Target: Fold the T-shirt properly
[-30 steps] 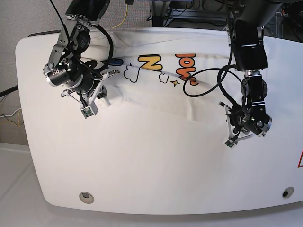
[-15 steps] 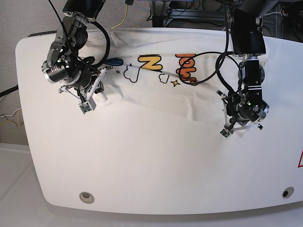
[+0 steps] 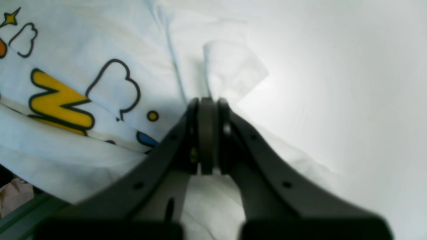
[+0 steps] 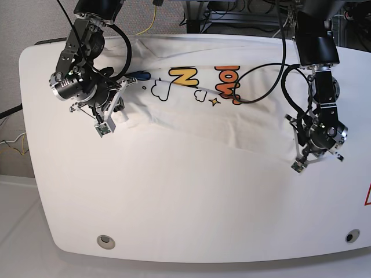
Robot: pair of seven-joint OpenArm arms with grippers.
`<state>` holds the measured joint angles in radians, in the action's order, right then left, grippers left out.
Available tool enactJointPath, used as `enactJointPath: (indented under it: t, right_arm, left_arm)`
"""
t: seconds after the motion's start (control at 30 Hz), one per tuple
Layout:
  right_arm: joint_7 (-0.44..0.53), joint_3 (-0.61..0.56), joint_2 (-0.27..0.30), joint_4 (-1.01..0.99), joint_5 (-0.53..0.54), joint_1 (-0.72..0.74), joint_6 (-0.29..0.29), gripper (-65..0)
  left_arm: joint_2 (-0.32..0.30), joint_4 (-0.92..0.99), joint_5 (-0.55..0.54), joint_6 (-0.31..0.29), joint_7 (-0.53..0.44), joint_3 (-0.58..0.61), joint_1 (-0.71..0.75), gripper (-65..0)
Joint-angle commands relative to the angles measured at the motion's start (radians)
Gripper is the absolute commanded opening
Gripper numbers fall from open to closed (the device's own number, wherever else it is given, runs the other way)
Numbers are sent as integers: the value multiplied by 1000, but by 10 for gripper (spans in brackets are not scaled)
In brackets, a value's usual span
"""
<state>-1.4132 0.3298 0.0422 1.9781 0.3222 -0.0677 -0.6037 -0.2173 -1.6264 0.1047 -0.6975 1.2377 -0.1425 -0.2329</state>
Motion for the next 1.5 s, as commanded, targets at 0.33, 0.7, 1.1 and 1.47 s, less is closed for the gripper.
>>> enactJointPath:
  t: [0.33,0.7,1.1,1.47]
  right_arm:
    - [17,2,6,22,13,13,-3,-650]
    - [17,2,9,22,13,-5,-3,-650]
    - [17,2,9,22,13,-10,-5,-650]
    - [17,1,9,22,13,-11,-5,-650]
  left_arm:
    - [-61,183,-107,-1,-37,-118,-92,-210]
    - [-67,498,-113,-1,-71,-197,-181,-199]
    - [-116,619,-265,-1,-71,-199,-194,-196]
    - [-144,699,-414,-1,-71,-197,-197,-196]
